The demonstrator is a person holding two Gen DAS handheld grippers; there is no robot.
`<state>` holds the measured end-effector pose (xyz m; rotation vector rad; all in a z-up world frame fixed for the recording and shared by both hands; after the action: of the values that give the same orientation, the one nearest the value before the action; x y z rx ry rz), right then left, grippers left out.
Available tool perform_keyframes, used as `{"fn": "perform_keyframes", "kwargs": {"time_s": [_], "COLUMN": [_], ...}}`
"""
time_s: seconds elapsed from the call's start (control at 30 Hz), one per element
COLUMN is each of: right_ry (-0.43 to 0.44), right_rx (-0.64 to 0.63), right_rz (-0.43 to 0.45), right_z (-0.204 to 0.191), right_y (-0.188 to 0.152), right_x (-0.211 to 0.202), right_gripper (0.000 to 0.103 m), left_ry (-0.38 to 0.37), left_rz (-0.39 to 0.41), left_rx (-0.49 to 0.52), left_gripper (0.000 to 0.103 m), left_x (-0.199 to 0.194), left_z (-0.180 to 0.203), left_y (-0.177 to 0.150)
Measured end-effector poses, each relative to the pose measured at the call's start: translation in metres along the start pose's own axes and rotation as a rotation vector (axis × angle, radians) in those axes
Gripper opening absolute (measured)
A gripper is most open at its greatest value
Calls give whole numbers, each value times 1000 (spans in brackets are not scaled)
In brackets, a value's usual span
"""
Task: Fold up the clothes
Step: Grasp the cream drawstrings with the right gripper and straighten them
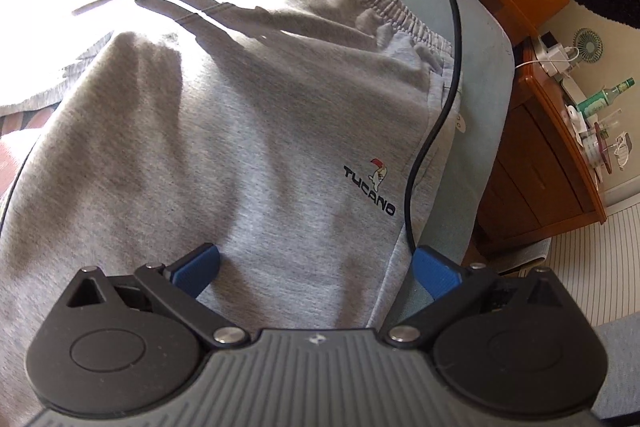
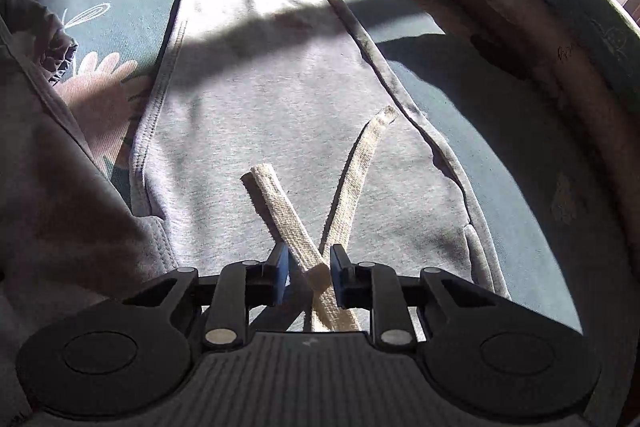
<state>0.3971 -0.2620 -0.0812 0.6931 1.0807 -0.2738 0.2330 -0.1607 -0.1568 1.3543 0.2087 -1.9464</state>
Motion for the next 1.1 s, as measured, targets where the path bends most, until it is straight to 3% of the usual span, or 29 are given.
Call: {"fn": "perform_keyframes", "kwargs": {"time_s": [0.07, 0.13, 0.17, 0.27, 0.33, 0.4, 0.53, 0.63, 0.77, 0.83, 0.87, 1.1], "right_ry": [12, 8, -4, -57, -141, -230, -107, -100, -74, -35, -7, 209], "right_rx": [-40, -43, -35, 10, 112, 200, 205, 167, 258, 300, 314, 331], "right_rz": [-20, -35, -34, -10, 25, 20, 26, -19, -78, -78, -70, 50], "right_z": [-4, -1, 2, 16, 38, 54, 46, 31, 38, 43, 44, 21], "right_y": [5, 9, 12, 18, 25, 29, 34, 37, 37, 39, 39, 36], "right_x": [8, 10, 8, -3, -9, -9, -7, 13, 41, 41, 36, -42], "right_gripper": [26, 16, 5, 5, 6, 15, 19, 20, 19, 12, 3, 3], "left_ry": [-9, -16, -19, -31, -38, -40, -43, -46, -49, -49, -49, 52], "left_rz": [5, 4, 5, 14, 18, 18, 17, 22, 29, 32, 37, 127], "left_rx": [-7, -9, -11, -32, -41, -42, -28, -16, -14, -39, -62, -158], "left_gripper": [102, 102, 102, 102, 102, 102, 102, 102, 102, 102, 102, 102], "left_x": [-1, -2, -2, -3, -4, -4, -4, -4, -5, -8, -10, -54], "left_z": [-2, -2, -2, -5, -6, -6, -6, -6, -6, -6, -7, -26], "left_y": [0, 0, 1, 0, 0, 1, 0, 0, -2, -1, -1, -18]}}
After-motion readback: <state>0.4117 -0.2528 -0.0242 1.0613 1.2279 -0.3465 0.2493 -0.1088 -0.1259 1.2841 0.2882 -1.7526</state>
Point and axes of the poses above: each gripper's, at about its wrist camera, not at the fingertips, and x roughly the way its jaws point, z to its right, y to its top, the point moved 3 cm from there along x, roughly the way its jaws point, and after that the axes turned 4 degrees about -z, right-handed, at the moved point
